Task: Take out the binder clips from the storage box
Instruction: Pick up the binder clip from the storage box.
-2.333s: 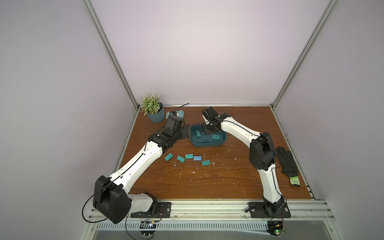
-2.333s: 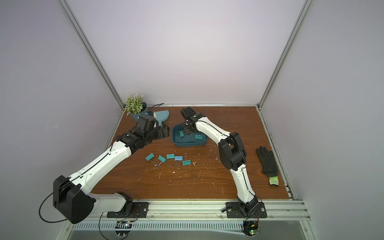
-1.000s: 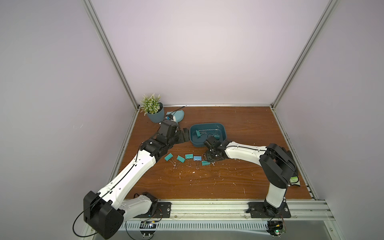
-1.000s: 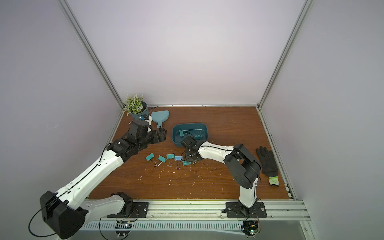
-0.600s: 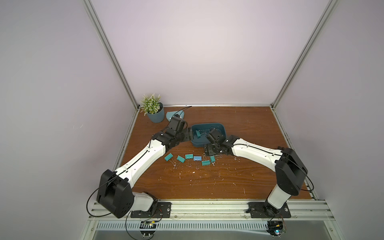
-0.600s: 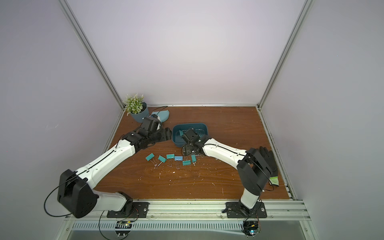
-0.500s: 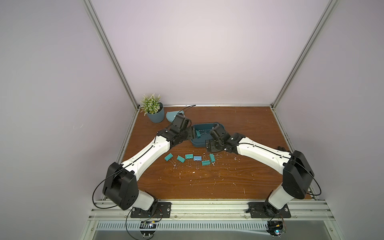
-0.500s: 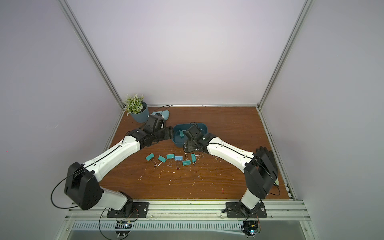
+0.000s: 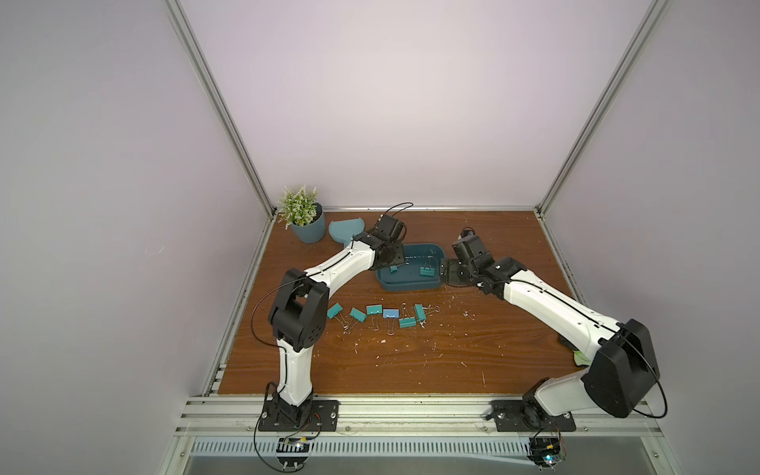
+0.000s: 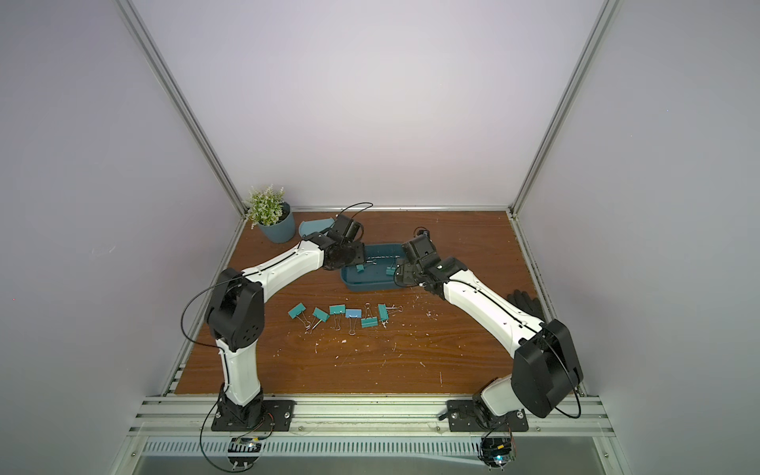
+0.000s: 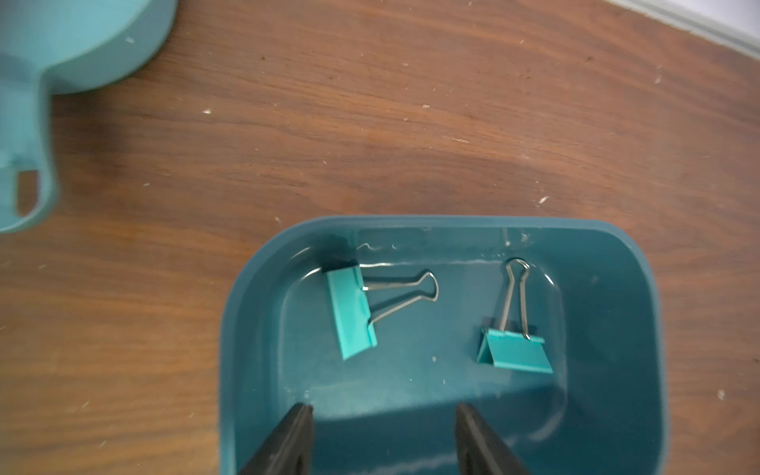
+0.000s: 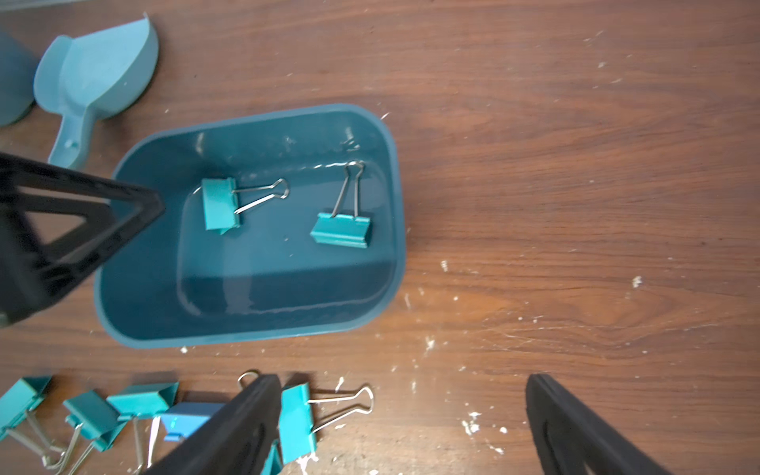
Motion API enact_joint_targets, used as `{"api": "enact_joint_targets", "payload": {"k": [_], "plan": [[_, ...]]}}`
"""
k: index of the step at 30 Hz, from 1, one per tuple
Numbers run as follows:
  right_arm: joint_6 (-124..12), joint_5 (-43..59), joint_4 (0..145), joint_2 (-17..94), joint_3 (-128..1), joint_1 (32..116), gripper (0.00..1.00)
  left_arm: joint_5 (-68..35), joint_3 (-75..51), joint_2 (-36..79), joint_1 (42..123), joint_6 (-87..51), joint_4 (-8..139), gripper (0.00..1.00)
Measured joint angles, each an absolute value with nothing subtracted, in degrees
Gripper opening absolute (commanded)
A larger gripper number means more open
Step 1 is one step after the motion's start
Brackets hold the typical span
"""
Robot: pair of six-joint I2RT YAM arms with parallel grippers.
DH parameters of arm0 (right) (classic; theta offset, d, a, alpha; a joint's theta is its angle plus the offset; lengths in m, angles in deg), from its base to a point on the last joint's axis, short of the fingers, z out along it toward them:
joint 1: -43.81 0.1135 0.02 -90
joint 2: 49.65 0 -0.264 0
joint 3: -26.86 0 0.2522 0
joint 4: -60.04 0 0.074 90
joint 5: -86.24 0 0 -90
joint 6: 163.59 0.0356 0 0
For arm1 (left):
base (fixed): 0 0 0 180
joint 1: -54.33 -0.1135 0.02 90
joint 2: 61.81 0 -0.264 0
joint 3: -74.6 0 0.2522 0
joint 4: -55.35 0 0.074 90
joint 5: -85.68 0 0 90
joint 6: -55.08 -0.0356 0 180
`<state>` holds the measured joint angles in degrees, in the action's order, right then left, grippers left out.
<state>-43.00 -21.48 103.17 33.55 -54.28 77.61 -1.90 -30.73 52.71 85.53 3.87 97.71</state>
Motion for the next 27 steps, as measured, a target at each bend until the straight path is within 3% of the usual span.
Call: {"api": "enact_joint_targets", "payload": {"k": [10,27], "plan": [[-45.31,-21.06,102.01,33.24,-54.04,74.66,0.99,0.48,-42.47,64.78,85.53,3.11,102.68,0.54],[-46.63,-19.75,101.70,33.33,-54.04,72.61,0.99,3.93,-45.36,69.85,85.47,2.97,105.47,0.48]]}}
